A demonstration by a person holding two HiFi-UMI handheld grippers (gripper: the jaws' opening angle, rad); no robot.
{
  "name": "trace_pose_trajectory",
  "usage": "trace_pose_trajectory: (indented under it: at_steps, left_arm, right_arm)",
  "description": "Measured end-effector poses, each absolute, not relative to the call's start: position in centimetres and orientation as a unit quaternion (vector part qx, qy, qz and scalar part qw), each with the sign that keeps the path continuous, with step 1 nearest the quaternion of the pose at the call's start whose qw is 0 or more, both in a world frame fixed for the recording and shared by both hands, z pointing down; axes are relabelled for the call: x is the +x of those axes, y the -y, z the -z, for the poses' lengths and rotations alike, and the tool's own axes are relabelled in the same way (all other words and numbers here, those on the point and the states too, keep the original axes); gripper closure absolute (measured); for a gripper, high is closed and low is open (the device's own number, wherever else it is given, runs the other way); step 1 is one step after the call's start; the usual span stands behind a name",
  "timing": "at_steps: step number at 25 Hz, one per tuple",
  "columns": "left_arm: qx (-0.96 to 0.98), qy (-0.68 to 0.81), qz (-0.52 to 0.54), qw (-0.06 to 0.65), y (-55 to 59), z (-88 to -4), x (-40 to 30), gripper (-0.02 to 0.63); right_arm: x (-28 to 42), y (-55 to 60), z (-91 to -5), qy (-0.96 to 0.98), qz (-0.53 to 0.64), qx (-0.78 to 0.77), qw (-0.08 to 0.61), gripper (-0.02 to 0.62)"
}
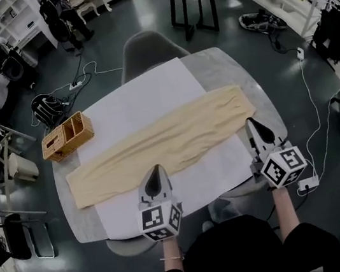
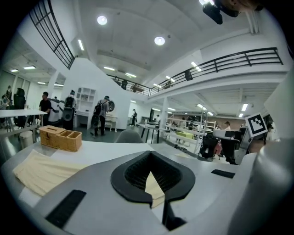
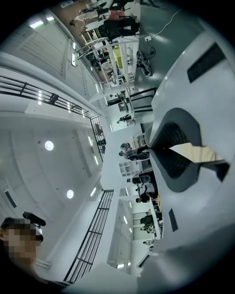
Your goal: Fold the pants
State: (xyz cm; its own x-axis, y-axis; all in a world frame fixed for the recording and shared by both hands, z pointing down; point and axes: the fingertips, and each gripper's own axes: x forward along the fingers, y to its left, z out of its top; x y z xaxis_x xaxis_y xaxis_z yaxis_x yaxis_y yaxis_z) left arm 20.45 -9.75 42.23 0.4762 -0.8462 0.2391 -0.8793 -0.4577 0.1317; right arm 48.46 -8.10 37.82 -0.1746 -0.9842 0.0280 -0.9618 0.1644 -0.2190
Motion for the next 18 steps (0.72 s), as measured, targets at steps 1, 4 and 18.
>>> trace_pose_trajectory:
  at_steps: [1,4,18]
  left_arm:
    - [0.853,0.502,-0.073,0.121,10.2,-42.5,21.2,0.598]
    - [0.861,0.485,-0.082,0.130,11.6,-43.4,23.5,0.598]
    - [0.876,0.431,-0.135,0.172,16.9,-48.9,31.1,0.598]
  right_arm:
    - [49.0,8.6,-38.3,-0.759,0.097,-0.641,0.056,0.581]
    - [50.7,10.0,-39.6,-0.755,0.109,-0.645,0.045,0.581]
    - [57.4,17.1,-46.7,-0.735,0.168,-0.656,-0.006,0.581]
